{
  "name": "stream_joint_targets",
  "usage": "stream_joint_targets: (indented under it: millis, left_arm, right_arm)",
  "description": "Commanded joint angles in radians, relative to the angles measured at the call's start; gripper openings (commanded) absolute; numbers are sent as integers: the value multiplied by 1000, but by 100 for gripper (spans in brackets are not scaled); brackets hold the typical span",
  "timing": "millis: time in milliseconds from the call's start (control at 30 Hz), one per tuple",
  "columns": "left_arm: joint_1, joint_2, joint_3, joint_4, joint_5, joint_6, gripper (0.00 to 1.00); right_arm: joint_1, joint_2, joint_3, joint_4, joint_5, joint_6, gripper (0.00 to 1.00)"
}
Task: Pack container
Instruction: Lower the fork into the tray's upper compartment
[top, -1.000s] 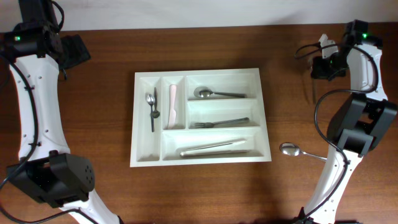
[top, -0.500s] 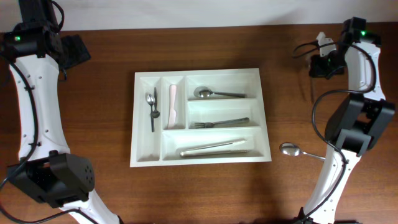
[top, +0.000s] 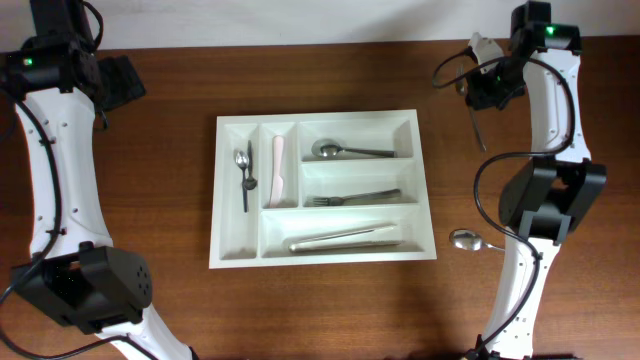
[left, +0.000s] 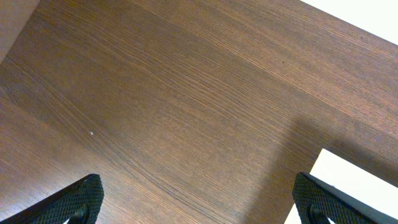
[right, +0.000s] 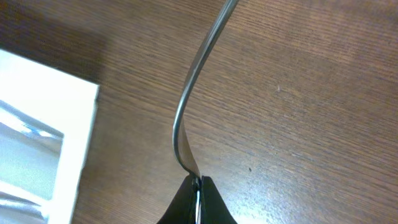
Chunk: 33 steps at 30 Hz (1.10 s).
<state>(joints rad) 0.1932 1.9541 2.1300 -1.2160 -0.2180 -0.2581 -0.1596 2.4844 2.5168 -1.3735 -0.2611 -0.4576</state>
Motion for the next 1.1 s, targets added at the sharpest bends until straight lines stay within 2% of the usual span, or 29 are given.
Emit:
stream_joint_targets:
  millis: [0, 567, 1067]
  left_arm:
    - [1, -5, 8, -1, -8, -3, 99]
    - [1, -5, 8, -1, -8, -3, 99]
    - [1, -5, 8, -1, -8, -3, 99]
  right_arm:
    - [19, -32, 63, -29, -17, -30, 4]
    - [217, -32, 81, -210, -48, -245, 4]
    - [379, -32, 80, -325, -114, -351, 4]
